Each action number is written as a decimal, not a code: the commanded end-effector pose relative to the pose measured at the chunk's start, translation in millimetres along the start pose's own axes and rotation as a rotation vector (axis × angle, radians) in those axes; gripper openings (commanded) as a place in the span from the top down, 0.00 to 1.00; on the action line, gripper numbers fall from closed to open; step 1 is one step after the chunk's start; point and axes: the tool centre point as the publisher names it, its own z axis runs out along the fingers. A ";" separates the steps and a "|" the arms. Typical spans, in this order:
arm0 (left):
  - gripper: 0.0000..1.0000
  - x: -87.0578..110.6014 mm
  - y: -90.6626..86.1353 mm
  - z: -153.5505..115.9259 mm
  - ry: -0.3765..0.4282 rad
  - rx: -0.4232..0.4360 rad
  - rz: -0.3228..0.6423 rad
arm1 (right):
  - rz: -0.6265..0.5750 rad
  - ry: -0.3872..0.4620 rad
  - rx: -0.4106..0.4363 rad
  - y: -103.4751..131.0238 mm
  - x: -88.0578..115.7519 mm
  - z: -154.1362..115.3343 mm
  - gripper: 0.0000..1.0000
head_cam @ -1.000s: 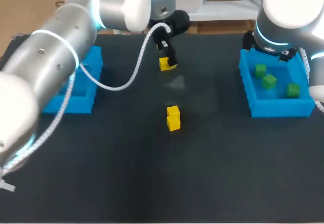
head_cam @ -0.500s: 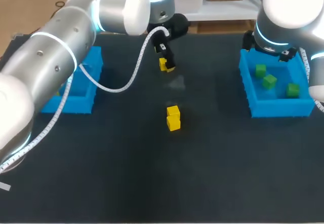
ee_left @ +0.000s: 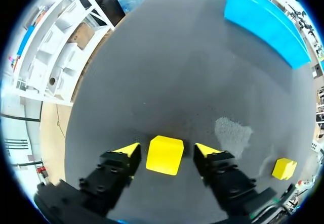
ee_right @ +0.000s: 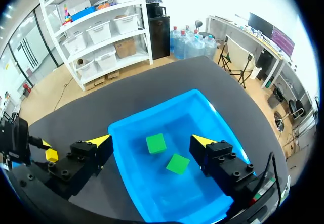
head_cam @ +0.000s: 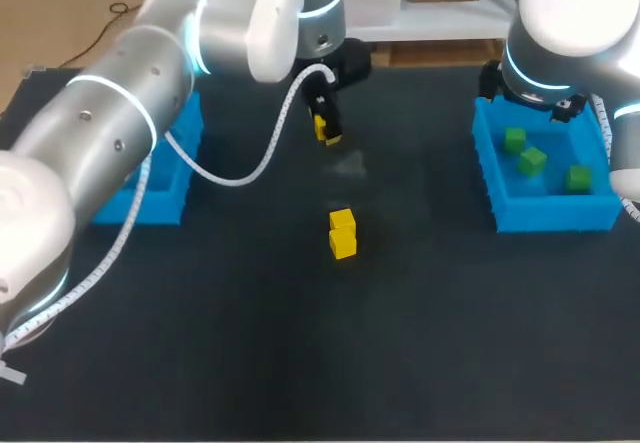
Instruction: Put the green cubes in the right bin and the yellow cubes in the left bin.
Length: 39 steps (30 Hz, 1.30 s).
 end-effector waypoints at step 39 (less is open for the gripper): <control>1.00 292.6 4.6 -174.4 0.053 -0.278 -0.758 | 0.001 -0.004 -0.001 -0.6 0.9 0.0 0.00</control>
